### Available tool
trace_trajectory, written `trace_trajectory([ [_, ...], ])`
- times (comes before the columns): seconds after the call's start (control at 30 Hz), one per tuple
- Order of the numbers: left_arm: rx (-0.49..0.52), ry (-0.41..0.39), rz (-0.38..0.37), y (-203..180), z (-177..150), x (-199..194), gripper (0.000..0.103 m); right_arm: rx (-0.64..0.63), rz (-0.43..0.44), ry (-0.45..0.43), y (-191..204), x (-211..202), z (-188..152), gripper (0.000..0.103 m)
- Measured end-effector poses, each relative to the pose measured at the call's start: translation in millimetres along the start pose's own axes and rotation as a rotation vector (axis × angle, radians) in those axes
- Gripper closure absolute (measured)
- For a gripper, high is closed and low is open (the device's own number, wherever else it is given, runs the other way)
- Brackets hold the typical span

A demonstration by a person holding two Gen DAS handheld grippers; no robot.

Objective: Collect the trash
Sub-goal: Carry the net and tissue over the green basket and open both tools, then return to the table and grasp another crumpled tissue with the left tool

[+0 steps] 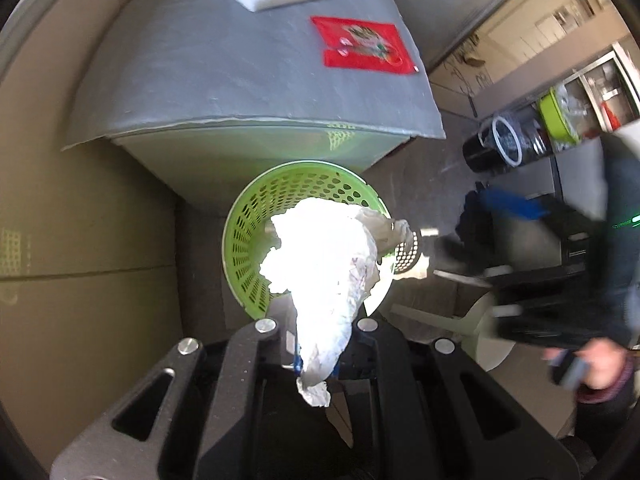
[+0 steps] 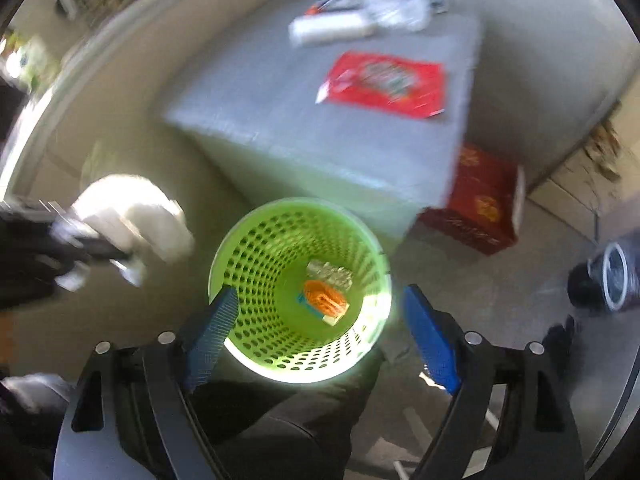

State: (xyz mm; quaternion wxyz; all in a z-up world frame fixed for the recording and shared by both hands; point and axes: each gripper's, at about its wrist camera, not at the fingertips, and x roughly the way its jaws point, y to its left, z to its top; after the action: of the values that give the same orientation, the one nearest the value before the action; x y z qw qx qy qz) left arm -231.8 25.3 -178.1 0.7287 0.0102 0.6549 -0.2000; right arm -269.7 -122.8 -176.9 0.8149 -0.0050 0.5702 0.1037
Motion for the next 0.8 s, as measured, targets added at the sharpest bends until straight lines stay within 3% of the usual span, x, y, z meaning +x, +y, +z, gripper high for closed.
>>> trace_trajectory([
  [0.07, 0.032, 0.004, 0.007, -5, 2, 13, 0.091, 0.047, -0.013, -0.035, -11, -20, 0, 0.015],
  [0.1, 0.052, 0.020, 0.008, -7, 2, 25, 0.080, 0.060, -0.023, -0.046, -15, -29, 0, 0.014],
  [0.13, 0.064, 0.032, 0.009, -10, 3, 35, 0.059, 0.066, -0.037, -0.053, -17, -35, 0, 0.014],
  [0.2, 0.085, 0.028, 0.021, -15, 3, 49, 0.033, 0.068, -0.077, -0.060, -23, -46, -1, 0.014],
  [0.23, 0.102, 0.025, 0.034, -18, 3, 56, 0.028, 0.068, -0.092, -0.064, -25, -52, -1, 0.014],
  [0.37, 0.132, 0.067, 0.048, -28, 3, 72, 0.027, 0.082, -0.122, -0.065, -31, -57, -2, 0.014],
  [0.43, 0.119, 0.068, 0.038, -28, 4, 70, 0.022, 0.101, -0.127, -0.067, -35, -59, -3, 0.014],
  [0.8, 0.096, -0.009, 0.033, -28, 15, 19, 0.014, 0.124, -0.130, -0.114, -35, -77, 10, 0.012],
])
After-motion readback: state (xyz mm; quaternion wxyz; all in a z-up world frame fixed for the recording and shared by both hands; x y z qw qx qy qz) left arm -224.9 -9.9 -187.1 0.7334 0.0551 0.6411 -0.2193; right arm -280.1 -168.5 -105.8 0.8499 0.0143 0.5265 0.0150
